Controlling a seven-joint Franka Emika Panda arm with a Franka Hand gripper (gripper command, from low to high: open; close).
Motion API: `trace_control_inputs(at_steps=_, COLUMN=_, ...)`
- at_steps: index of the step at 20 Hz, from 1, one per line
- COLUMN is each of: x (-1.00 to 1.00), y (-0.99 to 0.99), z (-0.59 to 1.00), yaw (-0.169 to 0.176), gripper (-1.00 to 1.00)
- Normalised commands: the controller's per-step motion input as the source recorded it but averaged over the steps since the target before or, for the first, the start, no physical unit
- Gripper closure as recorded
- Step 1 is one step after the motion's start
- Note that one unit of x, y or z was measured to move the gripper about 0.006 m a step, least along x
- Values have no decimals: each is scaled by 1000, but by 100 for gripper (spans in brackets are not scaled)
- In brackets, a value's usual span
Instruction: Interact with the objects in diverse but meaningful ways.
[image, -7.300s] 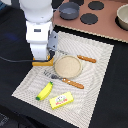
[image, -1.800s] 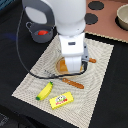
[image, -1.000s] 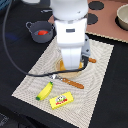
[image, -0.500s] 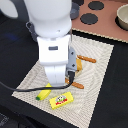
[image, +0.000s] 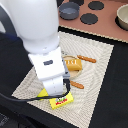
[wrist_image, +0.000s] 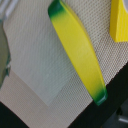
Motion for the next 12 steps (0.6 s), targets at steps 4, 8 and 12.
trace_control_inputs(at_steps=4, x=-236, y=-79, z=-283, yaw=131, gripper=-100)
trace_control_inputs(at_steps=8, x=-117, y=0, z=-206, yaw=108, gripper=-100)
trace_control_inputs(at_steps=12, x=-69, y=0, z=-170, yaw=105, gripper=-100)
